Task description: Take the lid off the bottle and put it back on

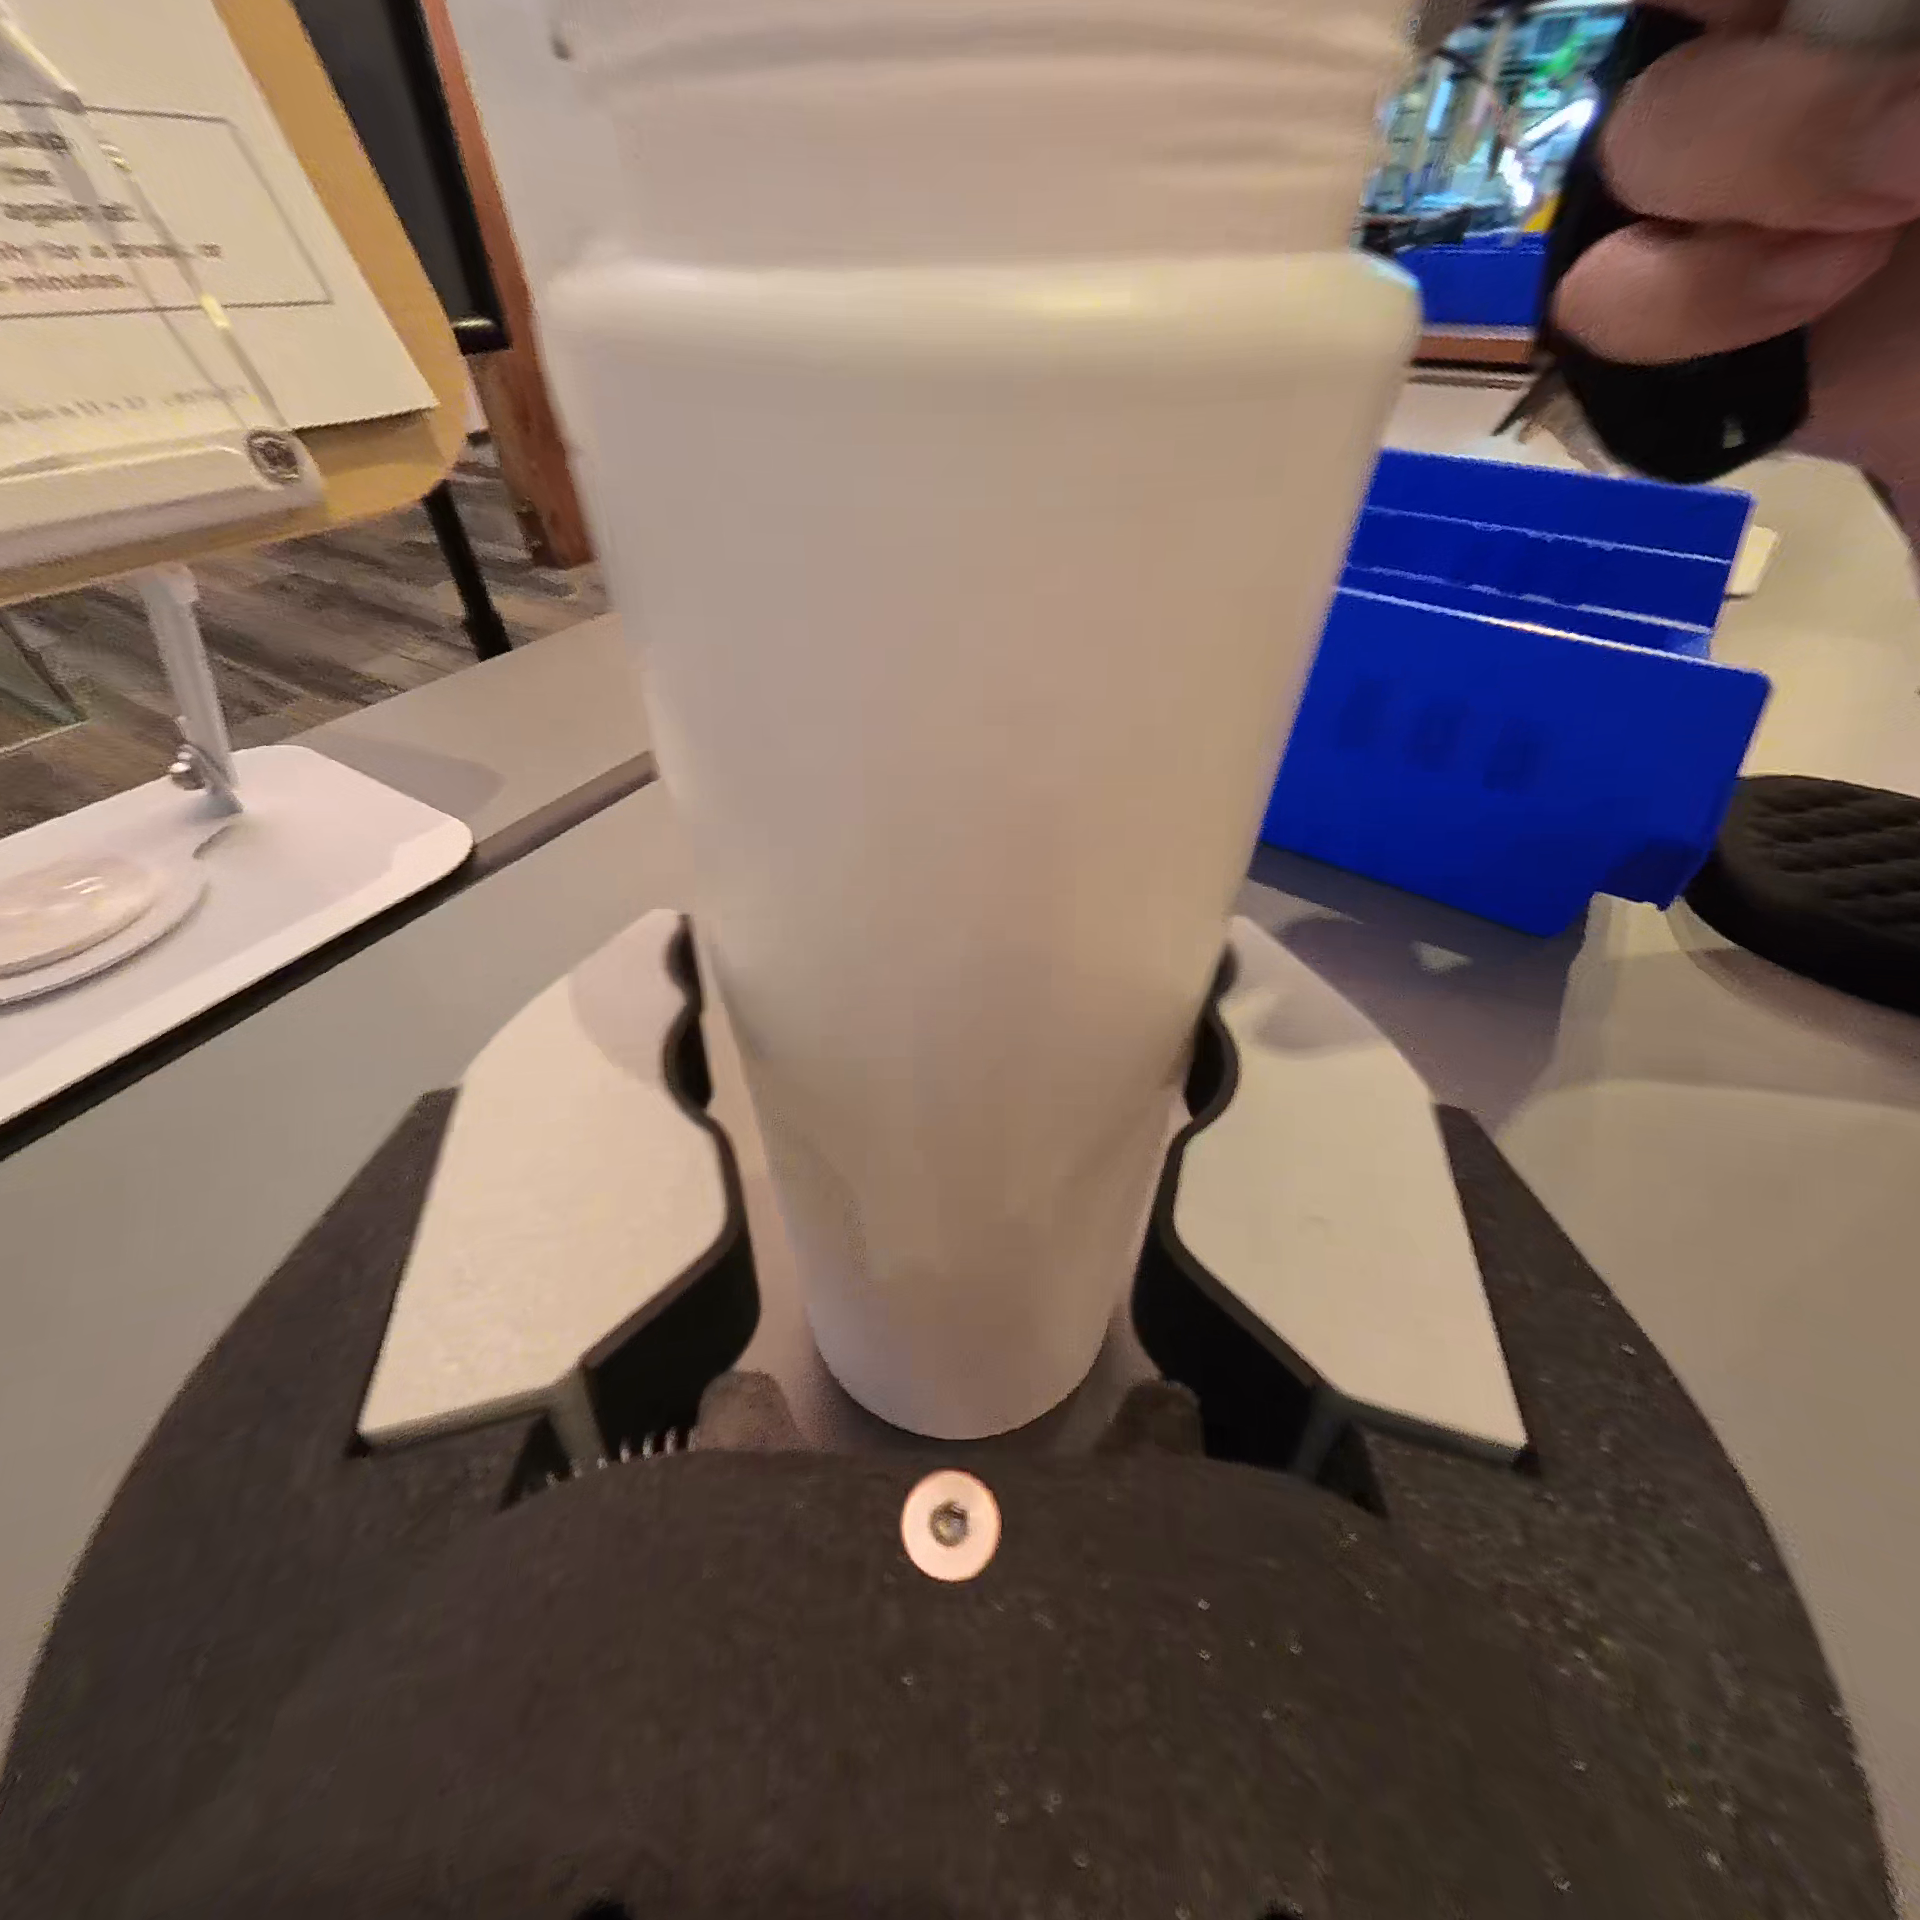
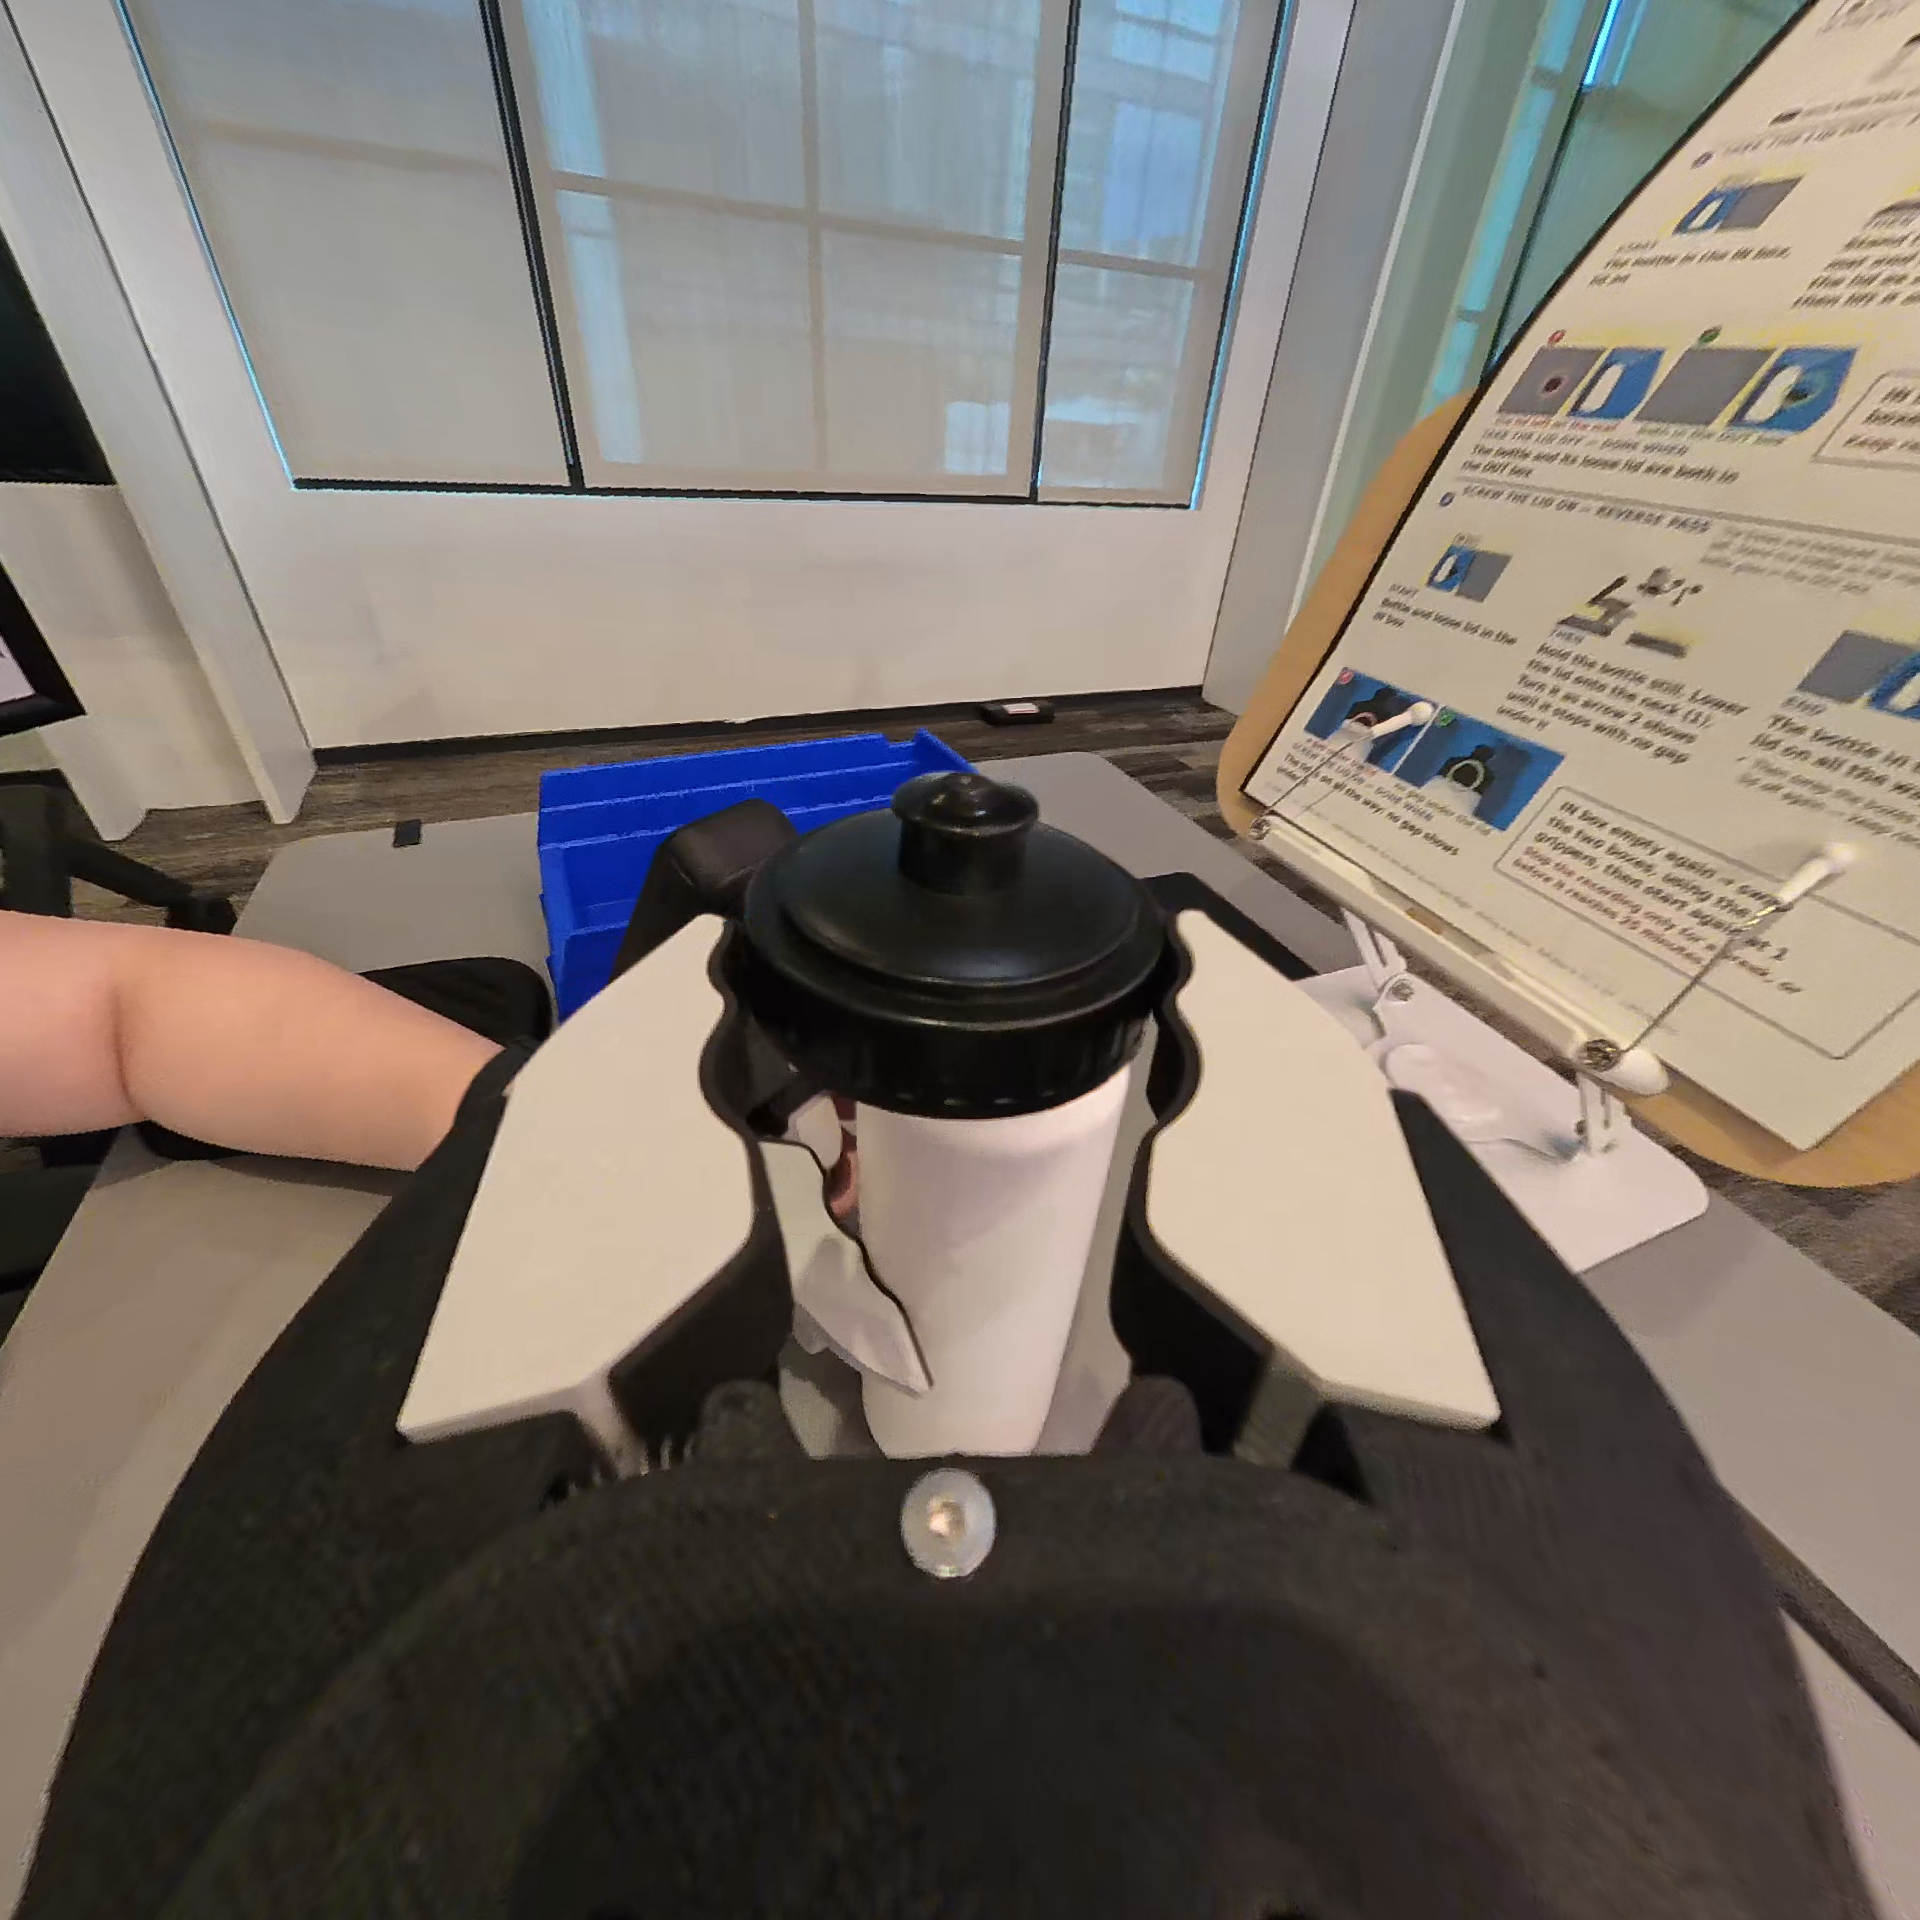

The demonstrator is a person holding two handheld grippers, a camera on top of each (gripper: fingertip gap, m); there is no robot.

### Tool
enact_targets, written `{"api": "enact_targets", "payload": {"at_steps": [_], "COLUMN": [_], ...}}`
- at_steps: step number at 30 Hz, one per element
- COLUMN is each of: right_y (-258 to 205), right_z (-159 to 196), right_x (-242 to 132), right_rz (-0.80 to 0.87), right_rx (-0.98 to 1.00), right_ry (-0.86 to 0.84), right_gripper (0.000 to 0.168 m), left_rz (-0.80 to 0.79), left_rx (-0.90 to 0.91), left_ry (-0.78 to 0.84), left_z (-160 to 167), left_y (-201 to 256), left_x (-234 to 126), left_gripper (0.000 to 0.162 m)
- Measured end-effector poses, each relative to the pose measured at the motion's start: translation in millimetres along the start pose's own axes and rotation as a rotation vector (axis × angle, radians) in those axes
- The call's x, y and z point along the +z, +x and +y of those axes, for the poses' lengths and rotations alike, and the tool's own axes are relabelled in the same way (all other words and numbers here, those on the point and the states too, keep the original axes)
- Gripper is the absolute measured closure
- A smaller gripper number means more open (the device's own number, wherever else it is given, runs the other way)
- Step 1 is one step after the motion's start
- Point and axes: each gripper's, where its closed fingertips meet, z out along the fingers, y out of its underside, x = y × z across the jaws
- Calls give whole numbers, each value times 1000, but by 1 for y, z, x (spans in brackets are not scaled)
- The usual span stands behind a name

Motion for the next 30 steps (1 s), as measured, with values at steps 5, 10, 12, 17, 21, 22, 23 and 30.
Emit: {"api": "enact_targets", "payload": {"at_steps": [5, 10, 12, 17, 21, 22, 23, 30], "right_y": [-10, -23, -31, -32, -34, -34, -34, -31], "right_z": [15, 20, 23, 36, 41, 43, 43, 48], "right_x": [11, 13, 13, 16, 19, 19, 19, 21], "right_rz": [-69, -133, -185, -212, -231, -230, -230, -196], "right_rx": [13, -34, -33, -45, -38, -47, -50, -69], "right_ry": [-32, -64, -84, -126, -125, -125, -119, -166], "right_gripper": [92, 92, 91, 92, 91, 91, 92, 91], "left_rz": [80, 199, 225, 240, 239, 238, 238, 238], "left_rx": [12, 24, 28, 32, 31, 30, 30, 27], "left_ry": [-1, -2, -7, -14, -14, -15, -14, -22], "left_z": [1, 3, 3, 4, 4, 4, 4, 4], "left_y": [16, 46, 53, 56, 55, 55, 55, 54], "left_x": [0, -8, -11, -13, -14, -14, -14, -15], "left_gripper": [77, 77, 77, 77, 77, 77, 77, 77]}}
